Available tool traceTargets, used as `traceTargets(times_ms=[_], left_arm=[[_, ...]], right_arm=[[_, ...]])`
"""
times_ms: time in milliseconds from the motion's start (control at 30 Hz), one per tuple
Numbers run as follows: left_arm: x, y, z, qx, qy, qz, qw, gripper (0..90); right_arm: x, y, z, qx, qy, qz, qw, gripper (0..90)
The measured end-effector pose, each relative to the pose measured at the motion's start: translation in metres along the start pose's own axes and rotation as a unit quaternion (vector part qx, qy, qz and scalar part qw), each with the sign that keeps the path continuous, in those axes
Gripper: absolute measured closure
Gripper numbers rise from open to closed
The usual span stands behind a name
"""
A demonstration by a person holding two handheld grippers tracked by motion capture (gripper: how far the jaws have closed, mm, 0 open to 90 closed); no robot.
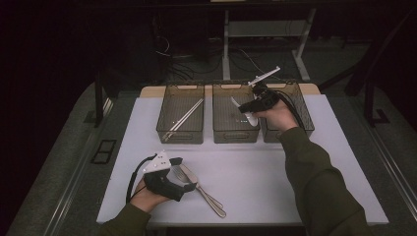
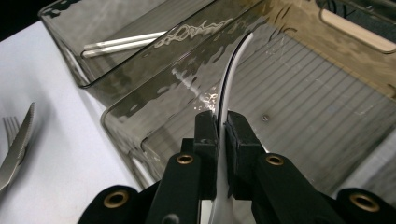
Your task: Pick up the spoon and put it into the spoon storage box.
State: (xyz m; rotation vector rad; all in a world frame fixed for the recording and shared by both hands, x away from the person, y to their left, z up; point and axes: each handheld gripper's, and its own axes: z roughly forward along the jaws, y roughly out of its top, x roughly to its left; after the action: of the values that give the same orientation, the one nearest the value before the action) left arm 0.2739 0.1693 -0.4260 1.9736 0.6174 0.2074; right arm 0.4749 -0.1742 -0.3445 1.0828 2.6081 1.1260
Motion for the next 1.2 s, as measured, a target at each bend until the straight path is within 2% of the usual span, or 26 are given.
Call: traceTargets(times_ms=[267,633,833,1033,1200], left_arm=[[0.000,-0.001,-0.001,-0.004,-0.003,-0.004,1.0000,0.0],[-0.002,-0.001,-0.001,-0.003,-0.009,-0.003,0.9999,0.0],[-0.002,-0.001,0.000,-0.003,-0.010,-0.004,0.9999,0.0],[-0.002,-0.001,0.000,-0.002,-0.011,-0.004,0.9999,0.0],[-0.002,-0.001,-0.001,-0.002,-0.012,-0.004,0.9999,0.0]], right_arm=[[-0.004,0.008,0.027,0.021,-0.011,-0.002,0.9997,83.6],[-0.006,0.002,0.057,0.073,-0.024,0.004,0.9970,83.6],[-0.003,-0.001,0.069,0.104,-0.029,-0.001,0.9941,83.5],[-0.001,-0.004,0.076,0.122,-0.019,0.003,0.9923,82.6],[-0.001,-0.004,0.075,0.115,-0.019,0.004,0.9932,77.8]])
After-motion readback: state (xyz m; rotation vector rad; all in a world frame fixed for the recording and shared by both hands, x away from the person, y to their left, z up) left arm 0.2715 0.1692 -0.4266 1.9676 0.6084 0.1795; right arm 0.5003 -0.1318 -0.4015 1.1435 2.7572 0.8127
